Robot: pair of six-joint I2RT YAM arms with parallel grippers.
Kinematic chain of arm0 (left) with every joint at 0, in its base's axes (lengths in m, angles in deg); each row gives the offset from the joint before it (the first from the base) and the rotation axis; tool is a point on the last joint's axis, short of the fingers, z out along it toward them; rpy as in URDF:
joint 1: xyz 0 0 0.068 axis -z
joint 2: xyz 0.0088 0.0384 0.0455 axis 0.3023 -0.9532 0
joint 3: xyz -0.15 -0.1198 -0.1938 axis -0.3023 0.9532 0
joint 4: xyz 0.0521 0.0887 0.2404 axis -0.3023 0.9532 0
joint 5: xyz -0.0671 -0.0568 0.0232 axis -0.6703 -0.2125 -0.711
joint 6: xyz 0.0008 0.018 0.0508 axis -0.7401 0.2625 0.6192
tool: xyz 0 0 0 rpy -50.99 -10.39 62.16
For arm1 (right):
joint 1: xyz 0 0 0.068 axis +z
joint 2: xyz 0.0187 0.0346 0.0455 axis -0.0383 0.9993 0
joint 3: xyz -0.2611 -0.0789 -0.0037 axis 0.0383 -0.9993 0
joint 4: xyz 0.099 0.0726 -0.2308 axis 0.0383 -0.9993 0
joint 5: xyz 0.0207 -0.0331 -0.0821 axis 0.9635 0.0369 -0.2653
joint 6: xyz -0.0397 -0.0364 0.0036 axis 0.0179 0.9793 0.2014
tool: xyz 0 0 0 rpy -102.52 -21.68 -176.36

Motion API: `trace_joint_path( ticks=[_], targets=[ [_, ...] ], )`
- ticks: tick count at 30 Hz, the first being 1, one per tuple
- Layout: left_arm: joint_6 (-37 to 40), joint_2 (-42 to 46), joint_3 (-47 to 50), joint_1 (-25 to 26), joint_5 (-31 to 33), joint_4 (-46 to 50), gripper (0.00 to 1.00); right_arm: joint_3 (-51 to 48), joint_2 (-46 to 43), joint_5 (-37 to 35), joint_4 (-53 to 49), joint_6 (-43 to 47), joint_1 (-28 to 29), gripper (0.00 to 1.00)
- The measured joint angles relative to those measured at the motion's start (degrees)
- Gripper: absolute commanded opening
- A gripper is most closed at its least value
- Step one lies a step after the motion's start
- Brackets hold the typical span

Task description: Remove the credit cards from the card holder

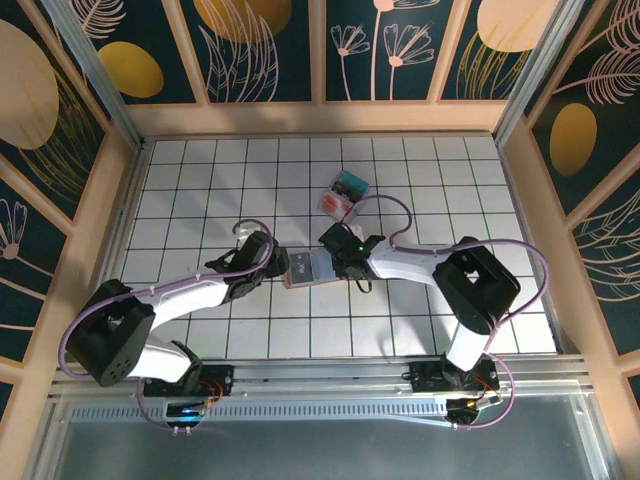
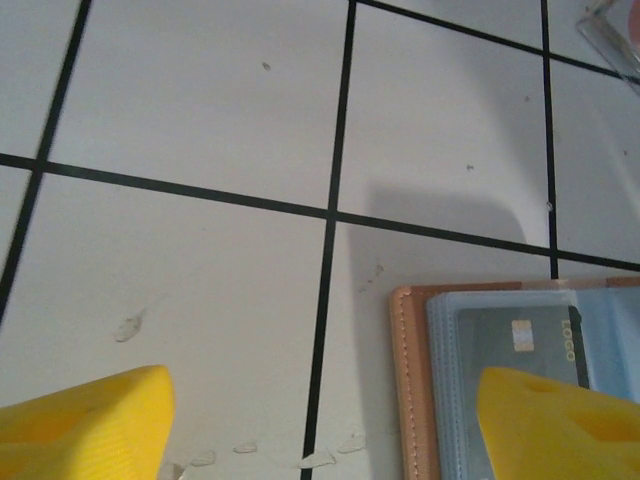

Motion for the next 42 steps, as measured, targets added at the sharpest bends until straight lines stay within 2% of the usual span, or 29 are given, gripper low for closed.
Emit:
trace_joint_path(
  ticks=[4,9,14,19,29,42],
  targets=[
    [-0.1,-0.8,0.7,1.0,-1.4,-1.7,0.62,1.0,-4.1,1.6,0.3,0.4,0.0,0.3],
    [-0.7,-2.9,1.6,1.6,-4.2,-4.7,0.57,1.1,-7.6,8.9,4.6,-0.4,-0.2,0.28],
    [-0.7,-5.5,1.6,1.7,-5.4,-6.8,0.54,1.1,-5.3,17.3,9.7,-1.8,-0.2,0.24],
    [-0.7,-7.7,1.2,1.7,-5.3,-7.6,0.49,1.2,-0.6,21.6,11.9,-2.4,-0.3,0.23],
    [-0.7,-8.8,0.6,1.7,-3.6,-7.0,0.37,1.2,2.1,27.3,15.8,-2.9,-1.9,0.23],
    [-0.7,-9.0,0.6,1.7,-2.8,-6.7,0.3,1.0,5.4,30.4,19.0,-3.8,-2.5,0.22]
  ],
)
